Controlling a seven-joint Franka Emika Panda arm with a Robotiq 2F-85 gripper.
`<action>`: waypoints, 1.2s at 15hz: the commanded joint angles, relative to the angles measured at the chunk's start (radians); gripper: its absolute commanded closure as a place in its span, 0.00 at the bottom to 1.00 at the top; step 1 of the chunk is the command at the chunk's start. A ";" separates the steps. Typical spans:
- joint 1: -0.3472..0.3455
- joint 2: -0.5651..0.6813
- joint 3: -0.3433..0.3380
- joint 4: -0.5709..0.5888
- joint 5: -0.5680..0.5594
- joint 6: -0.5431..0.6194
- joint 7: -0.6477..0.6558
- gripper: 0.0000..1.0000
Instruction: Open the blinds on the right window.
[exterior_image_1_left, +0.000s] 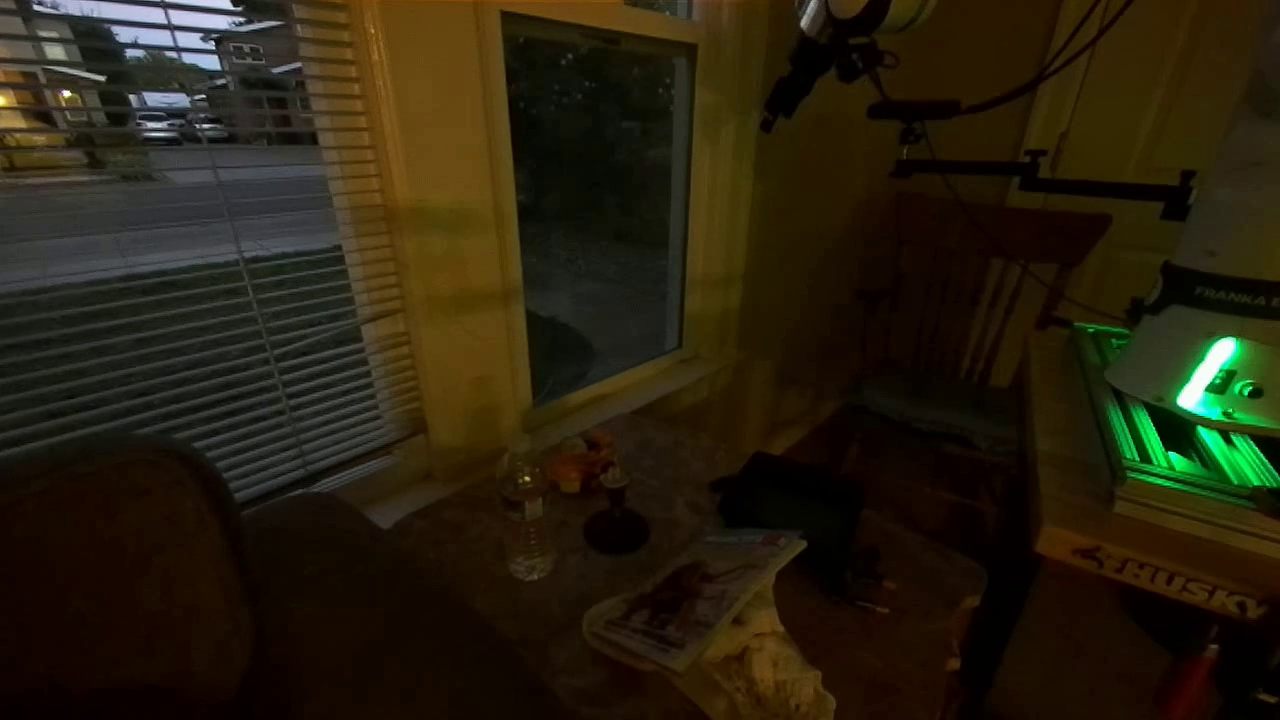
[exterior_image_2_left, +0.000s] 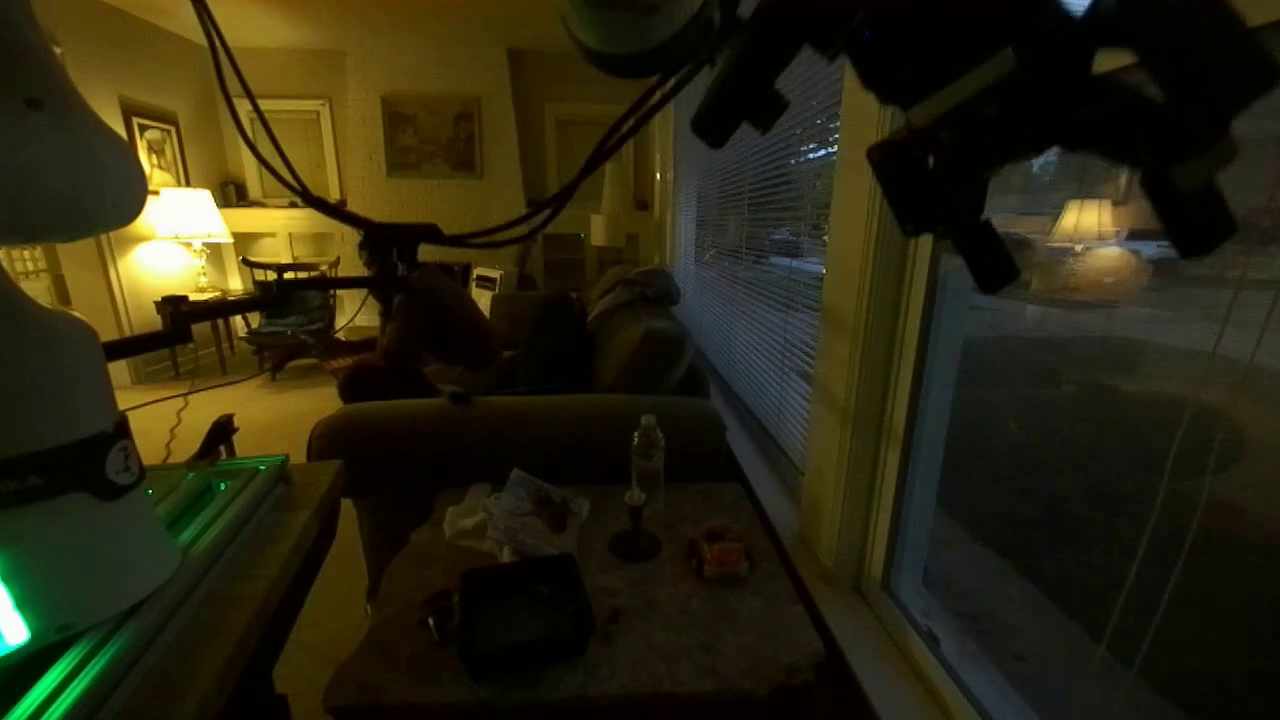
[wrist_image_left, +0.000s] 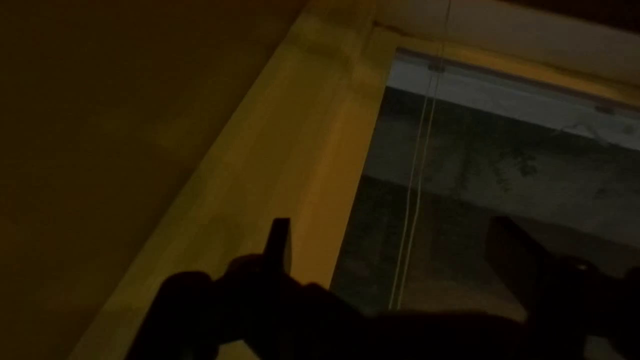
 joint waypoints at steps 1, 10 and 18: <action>0.013 -0.061 0.019 0.064 0.030 -0.039 -0.012 0.00; 0.023 -0.026 0.060 0.357 0.167 -0.036 -0.101 0.00; 0.004 0.078 0.089 0.592 0.289 -0.027 -0.196 0.00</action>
